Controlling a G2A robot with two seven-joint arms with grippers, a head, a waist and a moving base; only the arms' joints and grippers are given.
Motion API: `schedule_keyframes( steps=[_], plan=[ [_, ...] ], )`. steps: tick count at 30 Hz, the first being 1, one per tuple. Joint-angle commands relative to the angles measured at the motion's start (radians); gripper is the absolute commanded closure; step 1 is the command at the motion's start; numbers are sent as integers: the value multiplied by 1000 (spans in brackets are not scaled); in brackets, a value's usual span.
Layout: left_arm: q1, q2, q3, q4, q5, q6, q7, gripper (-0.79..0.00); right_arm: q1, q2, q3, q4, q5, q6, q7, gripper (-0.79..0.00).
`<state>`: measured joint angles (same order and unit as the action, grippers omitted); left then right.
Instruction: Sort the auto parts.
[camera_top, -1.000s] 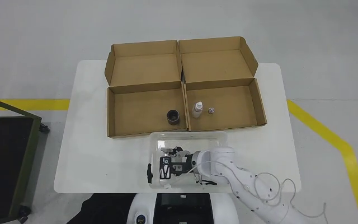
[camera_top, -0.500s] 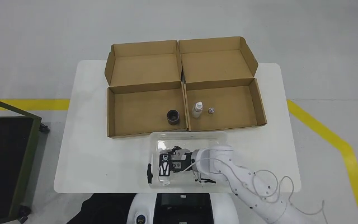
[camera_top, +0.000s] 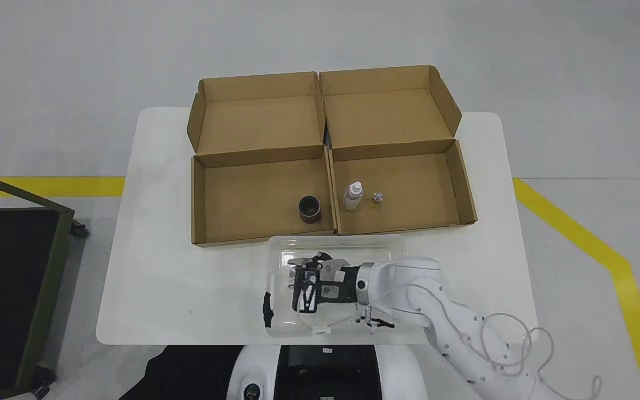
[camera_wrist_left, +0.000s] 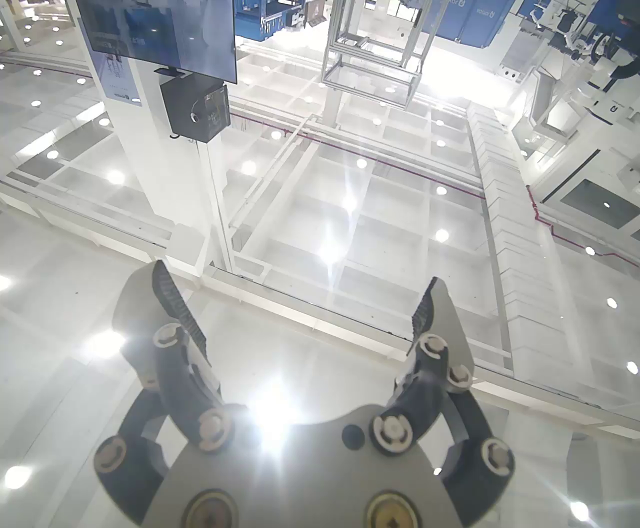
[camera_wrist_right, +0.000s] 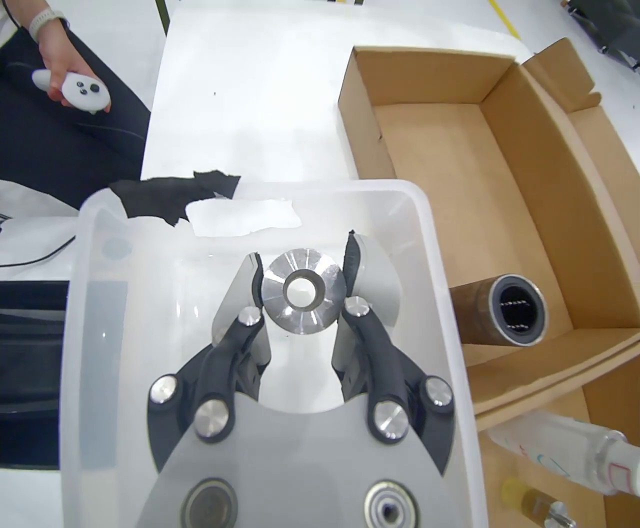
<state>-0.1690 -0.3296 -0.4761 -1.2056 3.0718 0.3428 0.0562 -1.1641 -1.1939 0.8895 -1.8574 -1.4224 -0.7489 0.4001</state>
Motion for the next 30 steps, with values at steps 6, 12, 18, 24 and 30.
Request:
schedule_keyframes(
  steps=[6, 12, 18, 24, 30],
  plan=[
    [0, 0, 0, 0, 0, 0, 0, -785, -39, 13, 82, -25, 132, -7, -77, 0],
    [0, 0, 0, 0, 0, 0, 0, -785, -53, 19, 148, -54, 254, -4, -153, 0],
    [0, 0, 0, 0, 0, 0, 0, -785, -77, 31, 244, -106, 324, -16, -246, 0],
    [0, 0, 0, 0, 0, 0, 0, -785, -102, 36, 300, -108, 401, -45, -351, 0],
    [0, 0, 0, 0, 0, 0, 0, -785, -110, 41, 338, -117, 477, -77, -387, 0]
  ],
)
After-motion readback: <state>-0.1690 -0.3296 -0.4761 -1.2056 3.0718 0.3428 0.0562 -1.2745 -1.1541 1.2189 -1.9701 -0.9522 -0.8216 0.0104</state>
